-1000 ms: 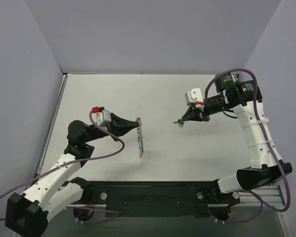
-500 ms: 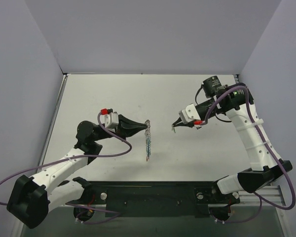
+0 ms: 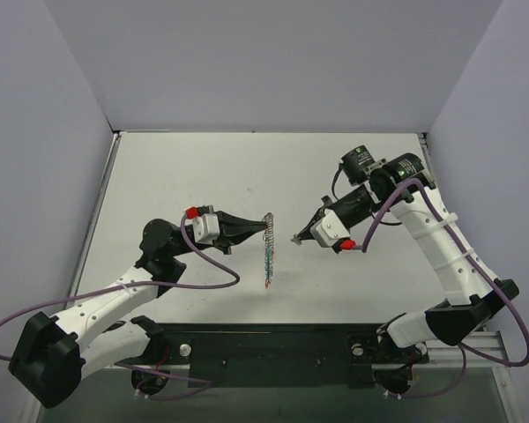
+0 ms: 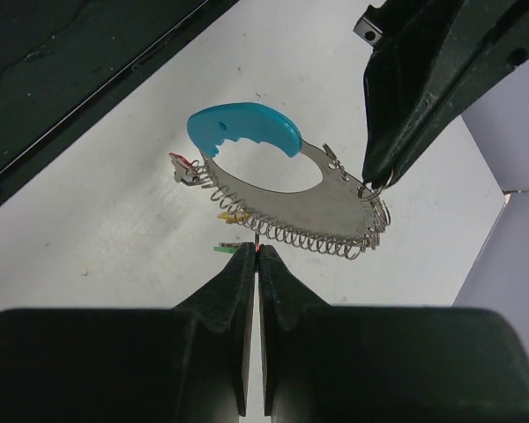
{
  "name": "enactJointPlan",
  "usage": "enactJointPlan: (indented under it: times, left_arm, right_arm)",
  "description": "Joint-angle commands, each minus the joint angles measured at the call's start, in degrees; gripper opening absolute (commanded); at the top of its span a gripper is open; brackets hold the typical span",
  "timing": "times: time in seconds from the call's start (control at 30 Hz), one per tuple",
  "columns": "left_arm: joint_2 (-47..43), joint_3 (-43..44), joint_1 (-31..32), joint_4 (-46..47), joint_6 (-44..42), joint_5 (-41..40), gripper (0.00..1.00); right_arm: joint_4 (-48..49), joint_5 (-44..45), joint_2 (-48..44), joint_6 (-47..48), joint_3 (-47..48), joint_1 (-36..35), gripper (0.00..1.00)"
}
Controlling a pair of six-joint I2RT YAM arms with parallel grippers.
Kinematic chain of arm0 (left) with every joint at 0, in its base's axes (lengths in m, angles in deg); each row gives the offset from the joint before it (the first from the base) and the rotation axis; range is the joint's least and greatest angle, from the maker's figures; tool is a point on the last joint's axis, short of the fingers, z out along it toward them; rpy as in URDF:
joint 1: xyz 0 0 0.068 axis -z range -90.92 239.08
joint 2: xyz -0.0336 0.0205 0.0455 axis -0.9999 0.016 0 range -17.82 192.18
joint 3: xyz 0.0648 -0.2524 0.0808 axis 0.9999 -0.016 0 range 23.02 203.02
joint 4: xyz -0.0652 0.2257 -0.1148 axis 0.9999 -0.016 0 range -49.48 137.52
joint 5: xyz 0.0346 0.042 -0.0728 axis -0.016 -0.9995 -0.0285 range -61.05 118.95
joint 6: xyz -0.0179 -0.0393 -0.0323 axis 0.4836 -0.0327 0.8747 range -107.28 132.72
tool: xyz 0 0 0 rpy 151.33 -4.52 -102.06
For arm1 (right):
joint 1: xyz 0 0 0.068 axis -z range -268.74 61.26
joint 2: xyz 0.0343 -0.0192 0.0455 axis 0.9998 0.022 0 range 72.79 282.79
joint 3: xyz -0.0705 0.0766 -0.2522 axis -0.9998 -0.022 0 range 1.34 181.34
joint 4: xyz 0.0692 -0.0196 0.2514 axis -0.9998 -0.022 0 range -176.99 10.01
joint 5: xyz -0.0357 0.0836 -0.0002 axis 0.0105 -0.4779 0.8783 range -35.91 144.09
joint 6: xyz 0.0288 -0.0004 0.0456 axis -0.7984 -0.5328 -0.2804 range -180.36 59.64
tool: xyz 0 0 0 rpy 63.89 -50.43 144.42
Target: Put the keys on the keyring
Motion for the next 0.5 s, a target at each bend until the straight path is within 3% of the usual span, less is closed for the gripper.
enactJointPlan:
  times: [0.0, 0.23, 0.47]
  left_arm:
    - [-1.8, 0.0, 0.4, 2.5, -3.5, -1.1, 0.0]
    - [-2.3, -1.7, 1.1, 5.1, -3.4, -3.4, 0.0]
    - [-1.3, -2.6, 1.3, 8.0, -0.1, -5.0, 0.0]
  right_arm:
    - [-14.7, -1.2, -1.2, 5.1, -1.7, -1.8, 0.0]
    - [-14.0, -4.8, -0.2, 2.1, -2.5, -1.8, 0.0]
    - [-7.8, -6.9, 1.6, -10.5, -0.7, -0.9, 0.0]
